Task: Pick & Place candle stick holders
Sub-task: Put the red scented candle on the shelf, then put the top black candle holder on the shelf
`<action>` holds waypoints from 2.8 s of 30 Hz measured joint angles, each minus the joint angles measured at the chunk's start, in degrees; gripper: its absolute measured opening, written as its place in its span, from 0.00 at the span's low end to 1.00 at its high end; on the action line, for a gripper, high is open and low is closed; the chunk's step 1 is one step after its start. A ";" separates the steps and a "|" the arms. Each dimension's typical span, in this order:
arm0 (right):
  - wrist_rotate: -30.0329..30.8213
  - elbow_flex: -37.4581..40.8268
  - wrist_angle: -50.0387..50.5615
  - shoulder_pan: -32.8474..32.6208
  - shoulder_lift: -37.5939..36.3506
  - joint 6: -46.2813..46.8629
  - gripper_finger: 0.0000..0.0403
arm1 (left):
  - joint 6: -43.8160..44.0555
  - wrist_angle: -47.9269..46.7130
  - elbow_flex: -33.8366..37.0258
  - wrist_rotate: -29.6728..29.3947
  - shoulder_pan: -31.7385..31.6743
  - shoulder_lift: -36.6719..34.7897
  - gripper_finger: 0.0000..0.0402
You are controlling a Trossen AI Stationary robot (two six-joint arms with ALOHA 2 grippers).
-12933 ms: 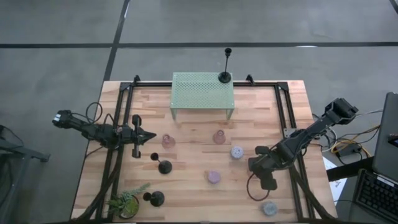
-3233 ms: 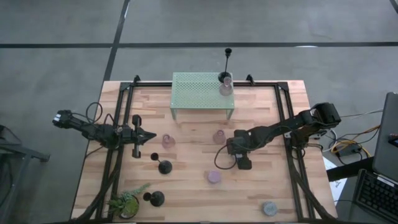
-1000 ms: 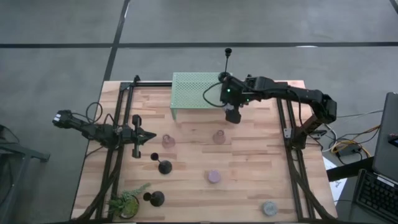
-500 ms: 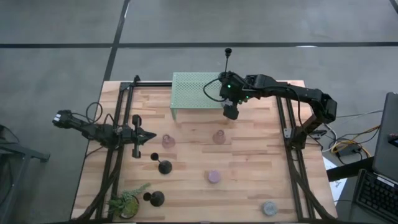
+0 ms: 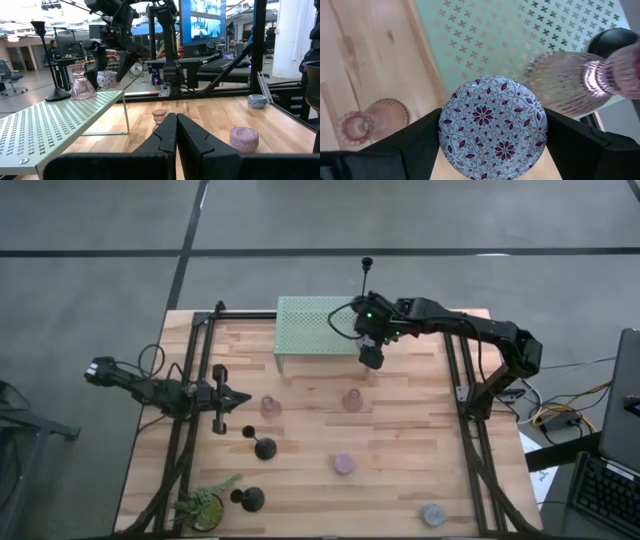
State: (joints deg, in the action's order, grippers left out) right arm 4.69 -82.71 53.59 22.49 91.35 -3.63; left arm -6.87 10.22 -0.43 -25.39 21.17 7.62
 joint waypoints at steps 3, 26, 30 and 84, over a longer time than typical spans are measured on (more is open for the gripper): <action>-0.01 0.52 -0.44 0.14 0.00 0.05 0.78 | 0.00 -0.02 0.00 0.00 0.00 0.00 0.04; -0.02 2.37 -3.25 2.22 2.43 -1.11 0.78 | 0.00 -0.01 0.00 0.00 -0.01 0.00 0.04; -0.04 2.29 -3.29 2.22 2.43 -1.28 0.78 | 0.00 -0.02 0.00 0.00 -0.02 0.00 0.04; -6.29 -9.01 15.67 -13.75 -2.12 6.91 0.93 | 0.00 0.00 0.00 0.00 -0.02 0.01 0.03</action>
State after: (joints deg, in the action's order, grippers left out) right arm -1.60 -91.72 69.27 8.75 89.23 3.29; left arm -6.87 10.22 -0.43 -25.39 21.15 7.63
